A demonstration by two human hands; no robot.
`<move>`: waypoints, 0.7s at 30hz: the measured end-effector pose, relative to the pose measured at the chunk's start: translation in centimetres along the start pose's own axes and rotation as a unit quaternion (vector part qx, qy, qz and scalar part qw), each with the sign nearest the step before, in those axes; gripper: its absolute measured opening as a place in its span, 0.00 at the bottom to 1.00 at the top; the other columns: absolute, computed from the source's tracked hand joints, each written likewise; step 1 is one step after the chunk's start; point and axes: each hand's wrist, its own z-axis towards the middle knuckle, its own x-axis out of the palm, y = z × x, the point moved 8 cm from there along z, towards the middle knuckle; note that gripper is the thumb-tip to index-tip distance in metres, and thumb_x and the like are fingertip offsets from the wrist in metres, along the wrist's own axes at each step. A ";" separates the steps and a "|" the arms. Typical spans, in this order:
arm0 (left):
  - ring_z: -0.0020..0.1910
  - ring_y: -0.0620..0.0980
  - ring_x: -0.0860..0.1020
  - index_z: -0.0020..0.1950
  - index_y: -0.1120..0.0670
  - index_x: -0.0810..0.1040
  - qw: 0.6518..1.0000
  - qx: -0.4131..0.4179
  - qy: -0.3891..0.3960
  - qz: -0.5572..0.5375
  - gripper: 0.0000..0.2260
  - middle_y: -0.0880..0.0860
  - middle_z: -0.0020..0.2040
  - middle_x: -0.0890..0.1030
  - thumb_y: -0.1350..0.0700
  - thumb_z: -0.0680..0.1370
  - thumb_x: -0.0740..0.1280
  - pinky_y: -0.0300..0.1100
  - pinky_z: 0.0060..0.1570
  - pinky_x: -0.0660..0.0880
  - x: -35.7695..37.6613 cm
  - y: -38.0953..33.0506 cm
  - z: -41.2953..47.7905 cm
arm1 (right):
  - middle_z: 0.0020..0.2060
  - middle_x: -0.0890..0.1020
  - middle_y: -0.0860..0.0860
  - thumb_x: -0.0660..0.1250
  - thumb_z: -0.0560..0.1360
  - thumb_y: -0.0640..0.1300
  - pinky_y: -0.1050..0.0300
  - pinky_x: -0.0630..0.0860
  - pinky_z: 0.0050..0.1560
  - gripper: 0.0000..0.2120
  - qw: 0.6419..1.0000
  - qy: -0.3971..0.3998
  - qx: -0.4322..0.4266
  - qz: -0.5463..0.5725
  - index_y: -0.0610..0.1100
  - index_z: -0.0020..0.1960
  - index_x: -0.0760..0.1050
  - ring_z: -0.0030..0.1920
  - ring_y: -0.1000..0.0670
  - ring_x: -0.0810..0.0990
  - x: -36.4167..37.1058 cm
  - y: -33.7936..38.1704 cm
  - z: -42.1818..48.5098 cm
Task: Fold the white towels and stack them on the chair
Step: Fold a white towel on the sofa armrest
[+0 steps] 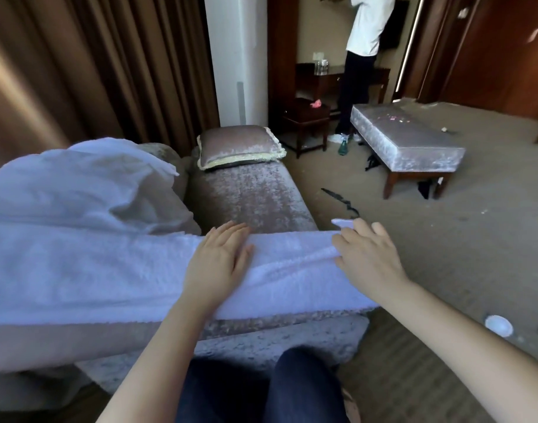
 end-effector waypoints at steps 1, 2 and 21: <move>0.69 0.52 0.71 0.66 0.55 0.76 1.000 -0.001 -0.001 0.001 0.22 0.52 0.66 0.77 0.45 0.81 0.53 0.53 0.68 0.68 0.0 0.0 0.0 | 0.29 0.73 0.50 0.71 0.58 0.33 0.52 0.60 0.40 0.10 1.000 -0.016 0.007 -0.022 0.44 0.33 0.73 0.42 0.44 0.72 0.0 -0.6 -0.9; 0.69 0.52 0.71 0.66 0.56 0.76 1.000 -0.001 -0.003 0.001 0.22 0.52 0.65 0.78 0.45 0.81 0.53 0.54 0.68 0.68 -0.1 -0.1 0.0 | 0.29 0.71 0.50 0.72 0.55 0.30 0.53 0.60 0.39 0.15 0.999 -0.014 0.018 -0.040 0.45 0.32 0.72 0.41 0.45 0.70 0.0 -1.1 -1.9; 0.73 0.55 0.66 0.75 0.51 0.68 0.981 0.149 0.108 0.063 0.28 0.52 0.75 0.68 0.37 0.79 0.54 0.60 0.72 0.58 3.2 -6.1 -1.4 | 0.55 0.77 0.59 0.56 0.76 0.28 0.56 0.74 0.46 0.26 0.910 0.082 0.206 0.349 0.51 0.64 0.75 0.49 0.51 0.78 2.4 -10.5 -4.8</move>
